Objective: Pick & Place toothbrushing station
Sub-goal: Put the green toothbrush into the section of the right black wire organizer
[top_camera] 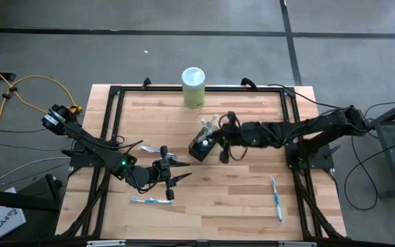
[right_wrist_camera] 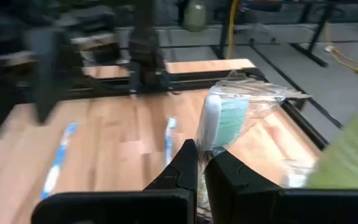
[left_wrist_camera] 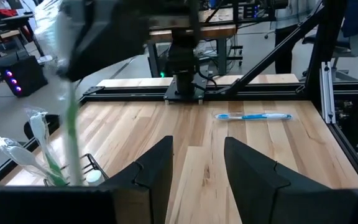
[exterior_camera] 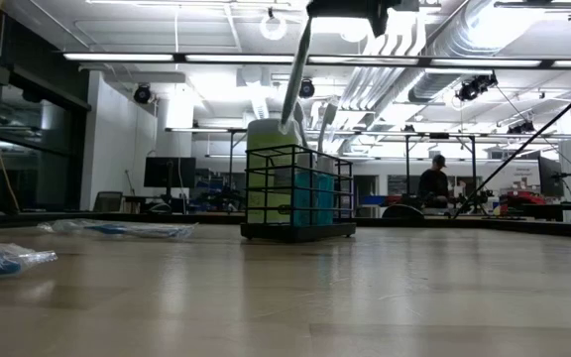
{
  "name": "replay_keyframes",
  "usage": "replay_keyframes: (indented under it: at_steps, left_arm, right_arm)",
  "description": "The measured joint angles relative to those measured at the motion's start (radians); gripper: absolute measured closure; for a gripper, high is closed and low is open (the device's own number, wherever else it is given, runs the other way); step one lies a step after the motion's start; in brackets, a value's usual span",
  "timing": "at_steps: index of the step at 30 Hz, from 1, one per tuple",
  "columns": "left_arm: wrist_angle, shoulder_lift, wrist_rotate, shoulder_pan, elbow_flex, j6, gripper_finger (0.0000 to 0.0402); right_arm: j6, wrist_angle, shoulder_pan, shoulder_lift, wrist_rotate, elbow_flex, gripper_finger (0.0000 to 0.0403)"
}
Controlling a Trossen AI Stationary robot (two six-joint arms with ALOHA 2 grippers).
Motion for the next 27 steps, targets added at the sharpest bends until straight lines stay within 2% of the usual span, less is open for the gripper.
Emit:
replay_keyframes:
  at_steps: [10,16,27]
  left_arm:
    - [-0.001,0.0,-0.001,0.0,0.0,0.001,0.0263]
    - [-0.002,0.0,-0.001,0.0,0.0,0.016,0.0263]
    - [-0.001,0.0,-0.001,0.0,0.001,0.018,0.0263]
  right_arm:
    - [0.069,-0.108,-0.185,-0.008,-0.082,0.0,0.0399]
    - [0.071,-0.106,-0.219,-0.01,-0.132,0.0,0.0399]
    - [0.071,-0.136,-0.224,-0.054,-0.12,0.0,0.0399]
